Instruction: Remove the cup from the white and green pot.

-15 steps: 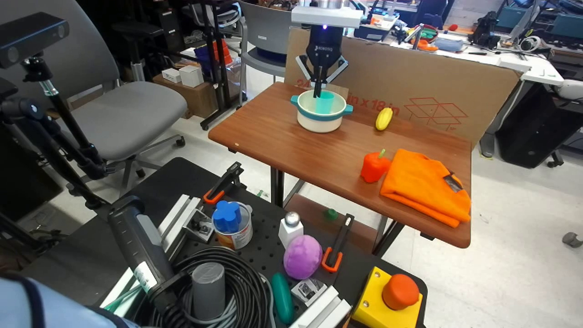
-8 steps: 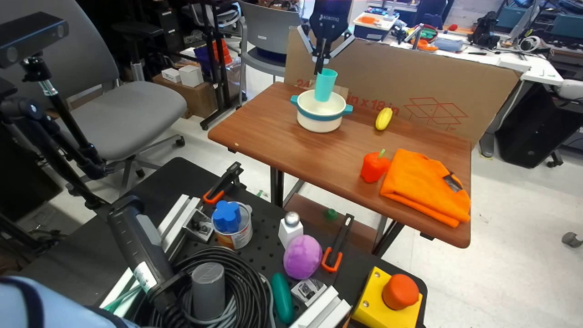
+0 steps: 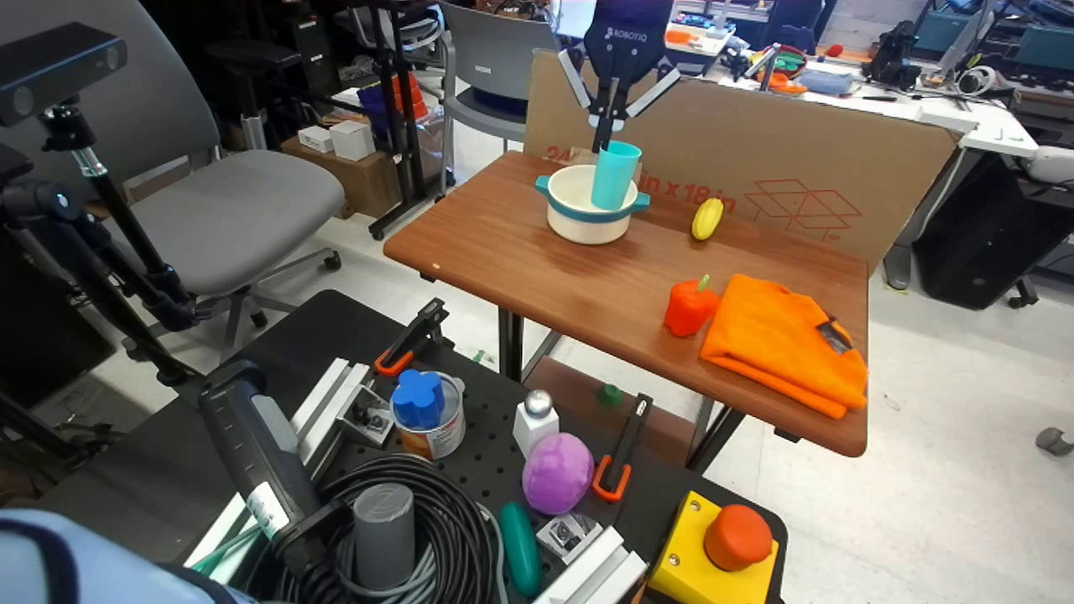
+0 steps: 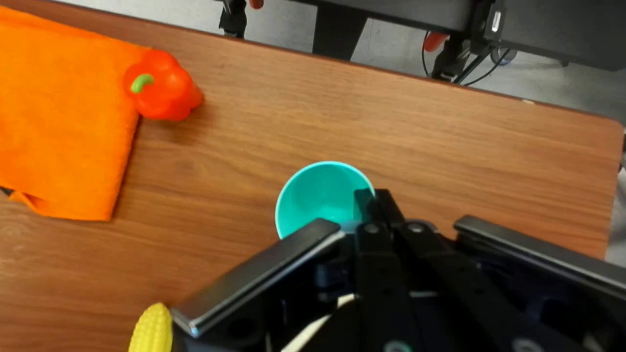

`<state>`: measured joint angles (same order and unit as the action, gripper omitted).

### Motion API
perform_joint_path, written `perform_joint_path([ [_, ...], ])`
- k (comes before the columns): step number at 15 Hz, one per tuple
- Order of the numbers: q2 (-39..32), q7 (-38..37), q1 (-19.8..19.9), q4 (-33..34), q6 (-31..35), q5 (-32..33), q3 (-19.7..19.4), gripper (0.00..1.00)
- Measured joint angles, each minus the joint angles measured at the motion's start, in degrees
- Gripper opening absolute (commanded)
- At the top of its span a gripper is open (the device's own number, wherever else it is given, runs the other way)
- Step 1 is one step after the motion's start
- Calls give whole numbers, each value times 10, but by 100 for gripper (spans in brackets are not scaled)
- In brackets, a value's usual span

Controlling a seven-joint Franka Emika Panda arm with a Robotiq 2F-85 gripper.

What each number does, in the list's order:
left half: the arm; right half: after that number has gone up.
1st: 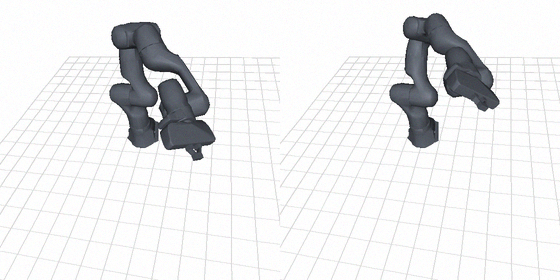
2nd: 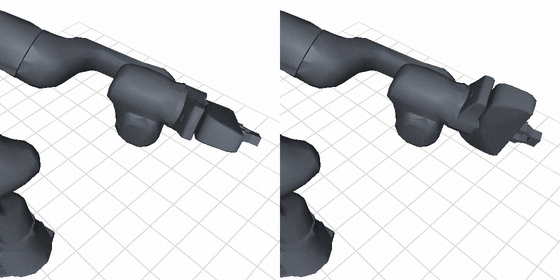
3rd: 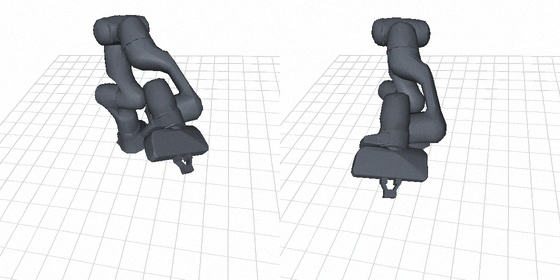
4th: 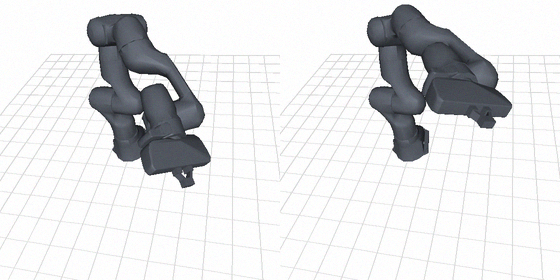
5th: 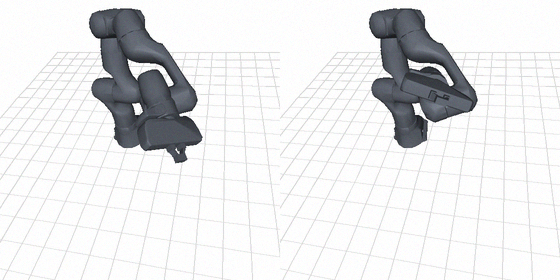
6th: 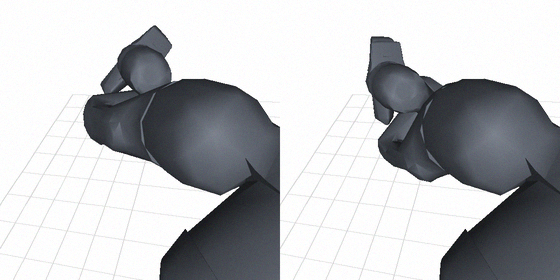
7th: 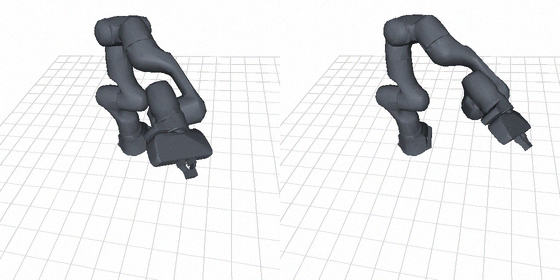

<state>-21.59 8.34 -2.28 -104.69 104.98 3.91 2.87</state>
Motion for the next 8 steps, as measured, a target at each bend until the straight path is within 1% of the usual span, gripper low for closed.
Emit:
perform_joint_path([
  [4, -2, -1, -2, -42, -5, 2, 1, 1],
  [8, -11, -11, -2, -53, 8, 3, 0, 1],
])
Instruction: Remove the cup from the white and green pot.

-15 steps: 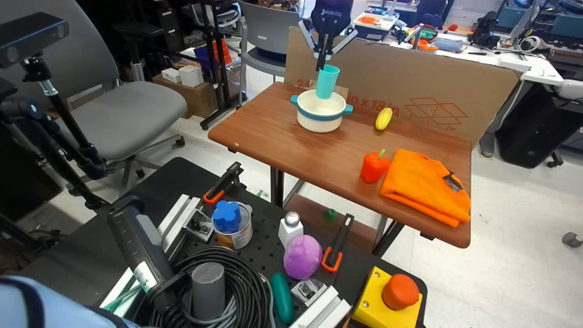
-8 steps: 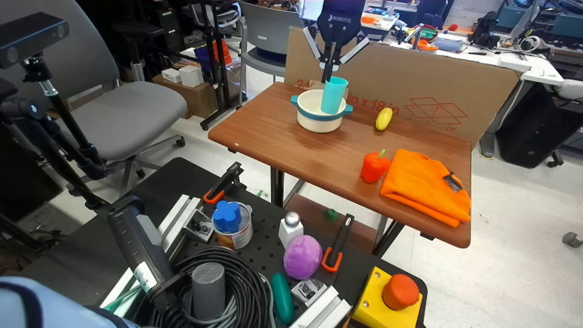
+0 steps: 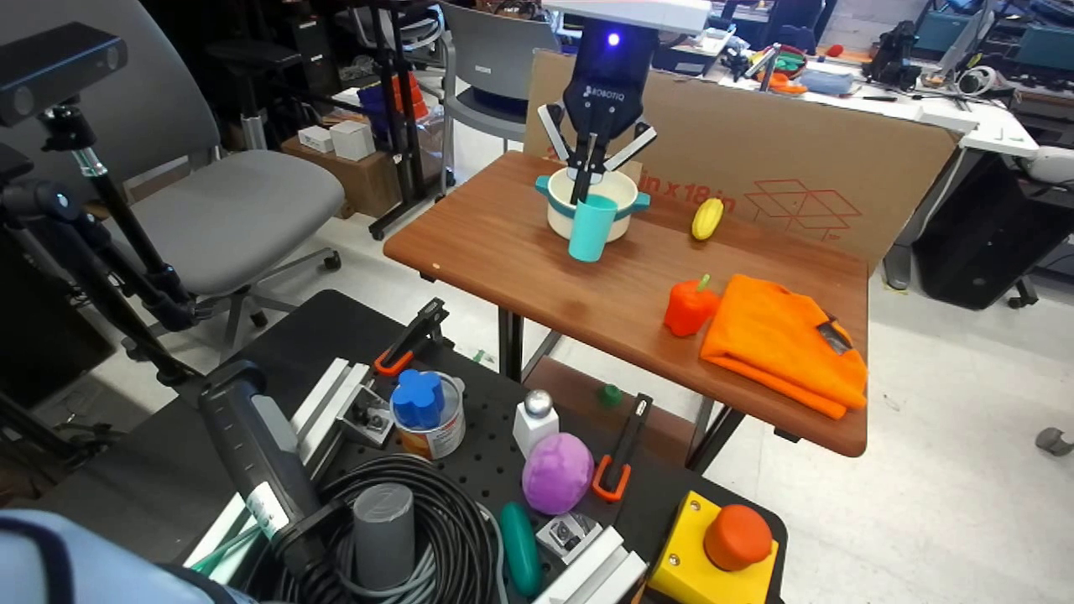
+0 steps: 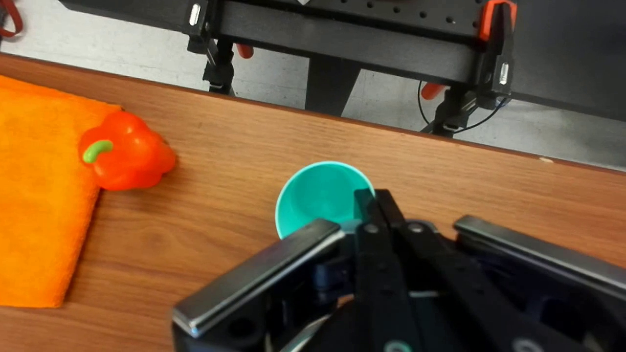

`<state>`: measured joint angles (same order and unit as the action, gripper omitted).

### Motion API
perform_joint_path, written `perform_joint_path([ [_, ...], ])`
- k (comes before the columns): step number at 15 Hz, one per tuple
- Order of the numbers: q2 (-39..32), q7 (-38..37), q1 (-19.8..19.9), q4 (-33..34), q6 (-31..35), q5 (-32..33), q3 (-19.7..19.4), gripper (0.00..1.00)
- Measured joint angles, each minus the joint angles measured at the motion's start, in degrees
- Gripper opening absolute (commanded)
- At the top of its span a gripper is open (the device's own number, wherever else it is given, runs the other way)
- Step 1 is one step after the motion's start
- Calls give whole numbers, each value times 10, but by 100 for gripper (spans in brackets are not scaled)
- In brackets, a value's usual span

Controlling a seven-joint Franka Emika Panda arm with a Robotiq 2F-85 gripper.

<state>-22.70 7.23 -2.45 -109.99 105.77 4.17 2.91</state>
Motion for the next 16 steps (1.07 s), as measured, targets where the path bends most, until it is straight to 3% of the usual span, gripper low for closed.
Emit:
perform_joint_path([
  [10, -47, -31, 0, 0, 89, 15, -10, 3],
  [11, -47, -35, 0, 1, 90, 19, -10, 29],
  [12, -47, -38, 0, 1, 90, 22, -11, 29],
  [16, -50, -44, 0, -2, 91, 37, -12, 55],
])
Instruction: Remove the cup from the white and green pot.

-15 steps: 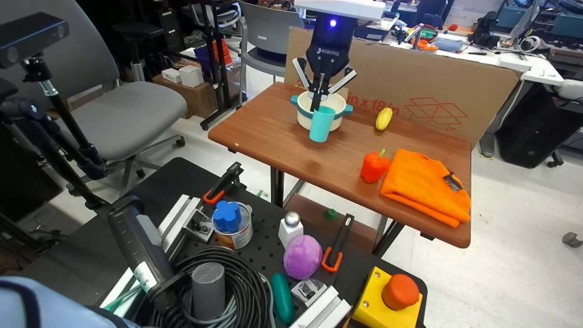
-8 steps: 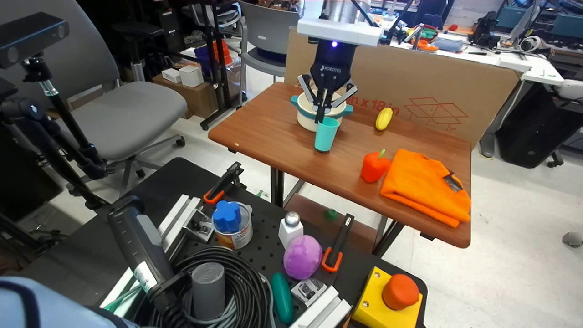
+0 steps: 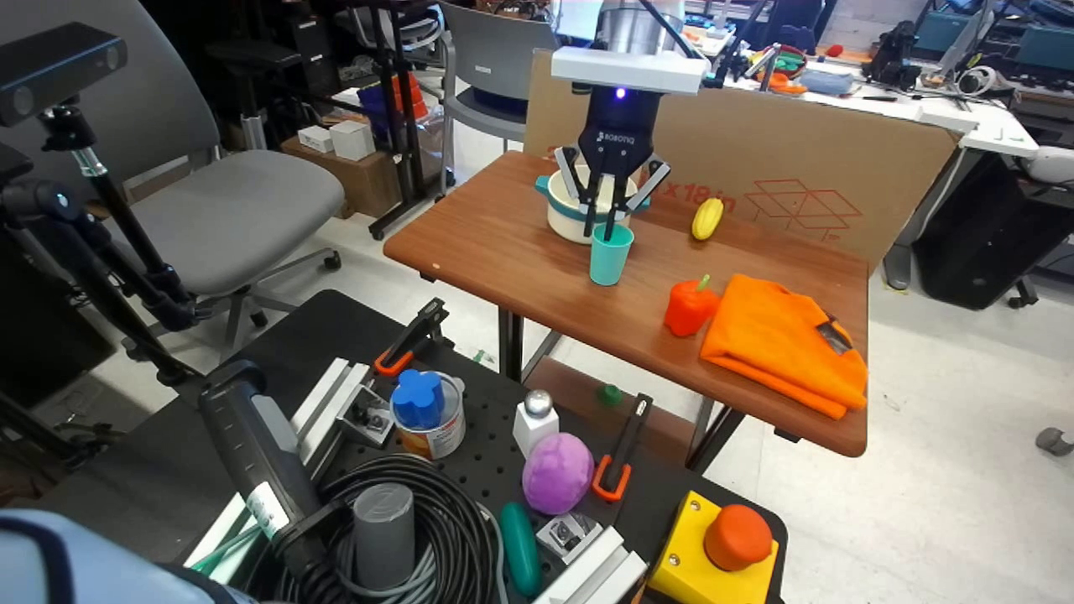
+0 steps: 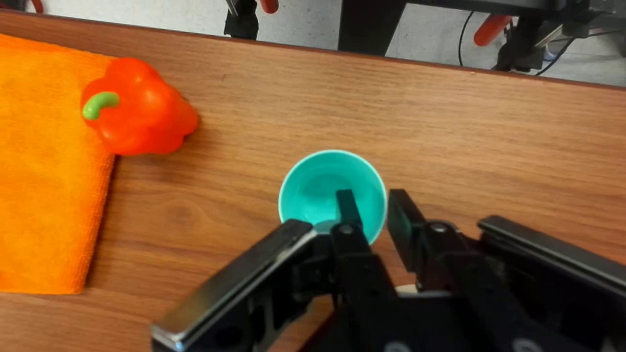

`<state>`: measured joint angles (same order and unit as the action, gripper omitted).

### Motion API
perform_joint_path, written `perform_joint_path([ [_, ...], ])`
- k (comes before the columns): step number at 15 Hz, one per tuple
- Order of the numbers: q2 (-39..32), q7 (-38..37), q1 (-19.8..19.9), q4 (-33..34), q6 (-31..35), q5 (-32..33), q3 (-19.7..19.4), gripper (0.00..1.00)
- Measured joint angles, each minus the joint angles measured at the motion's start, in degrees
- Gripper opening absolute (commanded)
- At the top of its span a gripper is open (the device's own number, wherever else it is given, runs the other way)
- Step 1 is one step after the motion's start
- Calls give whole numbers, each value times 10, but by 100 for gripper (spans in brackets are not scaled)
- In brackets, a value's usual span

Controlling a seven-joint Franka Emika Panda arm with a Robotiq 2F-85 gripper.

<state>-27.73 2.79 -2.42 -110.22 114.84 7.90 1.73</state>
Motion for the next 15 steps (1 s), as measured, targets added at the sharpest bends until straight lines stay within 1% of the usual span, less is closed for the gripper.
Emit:
perform_joint_path([
  [3, 2, 5, 0, -8, 0, 5, 0, 78],
  [6, 23, 37, 1, -21, -2, 3, 2, 99],
  [7, 38, 51, 3, -29, -2, 2, 3, 100],
  [10, 106, 102, 9, -58, -19, -7, 5, 100],
  [13, 180, 141, 15, -82, -36, -38, 5, 100],
  [15, 210, 154, 20, -91, -36, -52, 5, 100],
])
